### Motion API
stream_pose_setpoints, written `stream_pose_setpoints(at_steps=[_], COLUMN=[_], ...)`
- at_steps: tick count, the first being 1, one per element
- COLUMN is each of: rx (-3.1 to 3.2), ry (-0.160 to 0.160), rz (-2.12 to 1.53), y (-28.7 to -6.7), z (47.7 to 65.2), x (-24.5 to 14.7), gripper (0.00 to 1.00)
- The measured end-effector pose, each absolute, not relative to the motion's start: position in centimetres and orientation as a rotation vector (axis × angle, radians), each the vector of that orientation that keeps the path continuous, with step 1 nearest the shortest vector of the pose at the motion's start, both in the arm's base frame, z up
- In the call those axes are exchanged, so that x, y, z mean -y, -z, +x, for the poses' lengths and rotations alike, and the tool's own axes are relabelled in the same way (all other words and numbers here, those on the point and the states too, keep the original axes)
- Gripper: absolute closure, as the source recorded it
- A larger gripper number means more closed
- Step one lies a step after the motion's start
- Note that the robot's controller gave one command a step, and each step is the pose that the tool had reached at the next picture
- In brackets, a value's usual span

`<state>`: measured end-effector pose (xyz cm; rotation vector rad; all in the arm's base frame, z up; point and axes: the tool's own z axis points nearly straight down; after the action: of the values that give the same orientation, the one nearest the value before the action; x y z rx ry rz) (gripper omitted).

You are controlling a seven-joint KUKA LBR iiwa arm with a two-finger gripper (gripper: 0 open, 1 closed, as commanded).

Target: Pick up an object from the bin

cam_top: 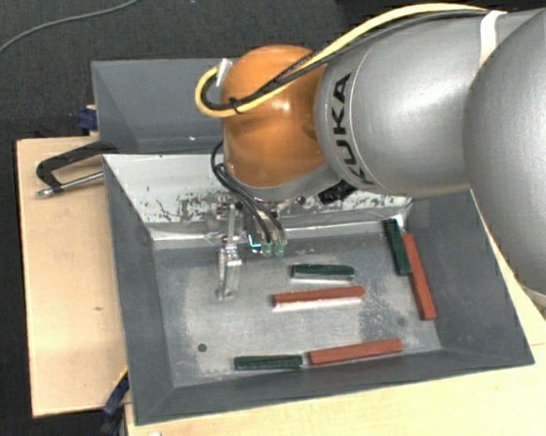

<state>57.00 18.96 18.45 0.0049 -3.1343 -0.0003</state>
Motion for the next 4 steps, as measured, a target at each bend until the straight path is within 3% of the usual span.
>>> stream_pose_setpoints(at_steps=[1,2,3,4], rx=[3.140,3.149,3.133,3.111], ry=[0.002,0.003,-0.004,-0.001], rz=[-0.039,0.046,-0.215,-0.410], y=[-7.0,-10.3,-10.1,-6.9], z=[59.7,60.4,58.0,55.4], x=[-19.0,-15.6,-4.1,-1.4], gripper=[0.00,0.00,0.00,0.00])
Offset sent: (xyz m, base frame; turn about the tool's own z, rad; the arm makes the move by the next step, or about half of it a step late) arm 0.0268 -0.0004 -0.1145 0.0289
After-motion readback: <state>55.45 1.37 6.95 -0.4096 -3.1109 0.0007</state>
